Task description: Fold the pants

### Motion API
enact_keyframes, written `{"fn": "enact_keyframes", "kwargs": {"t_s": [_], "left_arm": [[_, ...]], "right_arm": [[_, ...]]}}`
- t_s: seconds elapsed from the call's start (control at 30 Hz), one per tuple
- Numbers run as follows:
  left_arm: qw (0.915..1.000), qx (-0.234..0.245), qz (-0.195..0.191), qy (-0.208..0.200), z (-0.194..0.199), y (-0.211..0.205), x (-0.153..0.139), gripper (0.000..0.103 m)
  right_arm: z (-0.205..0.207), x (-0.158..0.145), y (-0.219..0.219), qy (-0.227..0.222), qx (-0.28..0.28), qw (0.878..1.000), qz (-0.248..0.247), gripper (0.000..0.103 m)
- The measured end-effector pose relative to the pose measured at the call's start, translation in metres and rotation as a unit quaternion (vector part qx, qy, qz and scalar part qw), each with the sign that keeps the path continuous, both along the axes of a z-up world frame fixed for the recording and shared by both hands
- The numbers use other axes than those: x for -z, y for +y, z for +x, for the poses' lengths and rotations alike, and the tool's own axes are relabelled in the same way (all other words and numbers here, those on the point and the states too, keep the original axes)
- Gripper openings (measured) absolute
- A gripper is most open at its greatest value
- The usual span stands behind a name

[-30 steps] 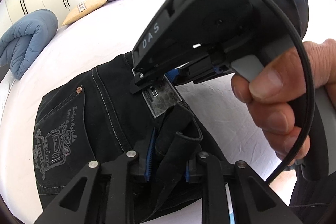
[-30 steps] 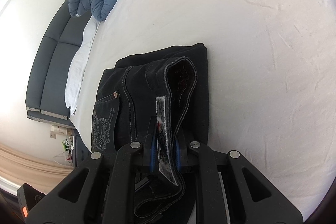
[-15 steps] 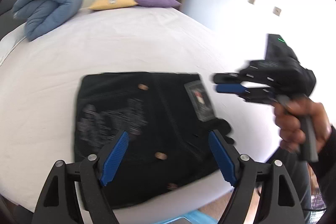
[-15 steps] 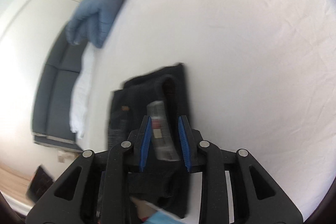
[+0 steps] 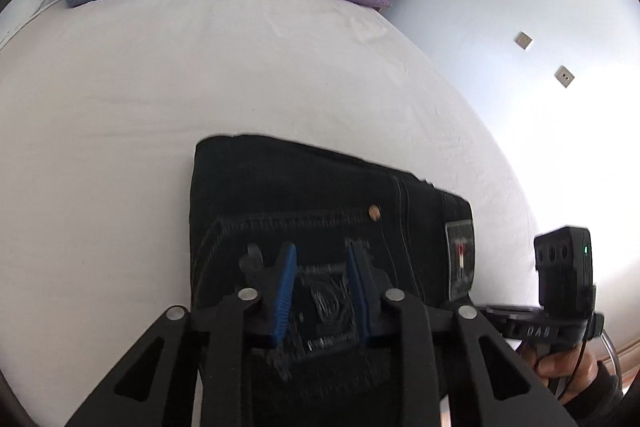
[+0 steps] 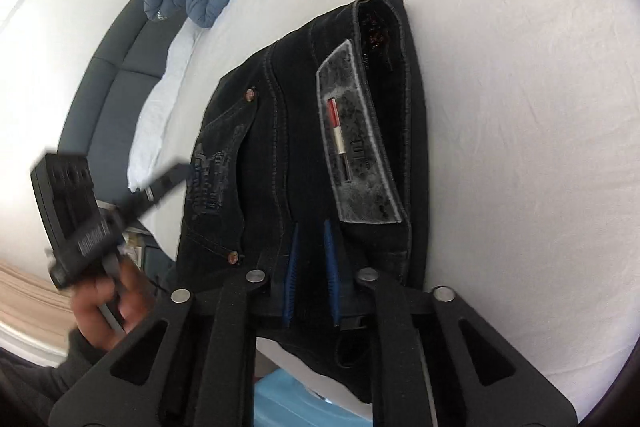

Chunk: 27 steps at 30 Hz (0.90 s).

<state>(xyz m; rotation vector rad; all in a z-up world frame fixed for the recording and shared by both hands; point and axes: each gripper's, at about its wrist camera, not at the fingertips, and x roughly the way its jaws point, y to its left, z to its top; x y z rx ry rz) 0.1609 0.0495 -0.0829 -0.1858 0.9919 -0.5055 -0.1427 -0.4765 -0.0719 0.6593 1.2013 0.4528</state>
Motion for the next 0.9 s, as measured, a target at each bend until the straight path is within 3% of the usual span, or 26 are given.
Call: {"fn": "enact_keyframes", "kwargs": {"t_s": [0.1,0.2,0.27,0.57,0.7,0.8,0.9], "left_arm": [[0.9999,-0.011,0.01,0.006,0.042,0.005,0.006,0.01],[0.9981,0.002,0.057,0.023,0.057,0.002,0.032,0.004],[0.9972,0.012,0.07,0.021,0.044,-0.002,0.047,0.004],[0.9943,0.0,0.104,-0.025,-0.054,0.0,0.048,0.003],[0.9866,0.01,0.156,-0.048,-0.065,-0.013,0.048,0.003],[0.9895,0.006,0.14,-0.035,-0.057,-0.01,0.051,0.003],[0.9885,0.013,0.147,-0.034,-0.054,-0.009,0.053,0.003]], "right_arm": [[0.001,0.007,-0.004,0.009,0.017,1.0,0.024,0.0],[-0.003,0.005,0.002,0.003,0.02,1.0,0.012,0.0],[-0.001,0.009,-0.002,0.005,0.024,1.0,0.015,0.0],[-0.003,0.011,-0.001,-0.004,0.035,0.999,0.017,0.0],[-0.011,-0.005,0.003,-0.006,0.037,0.999,0.0,0.002],[-0.022,-0.025,0.011,-0.027,0.028,0.999,0.002,0.004],[-0.033,-0.016,0.019,-0.018,0.014,1.0,-0.012,0.003]]}}
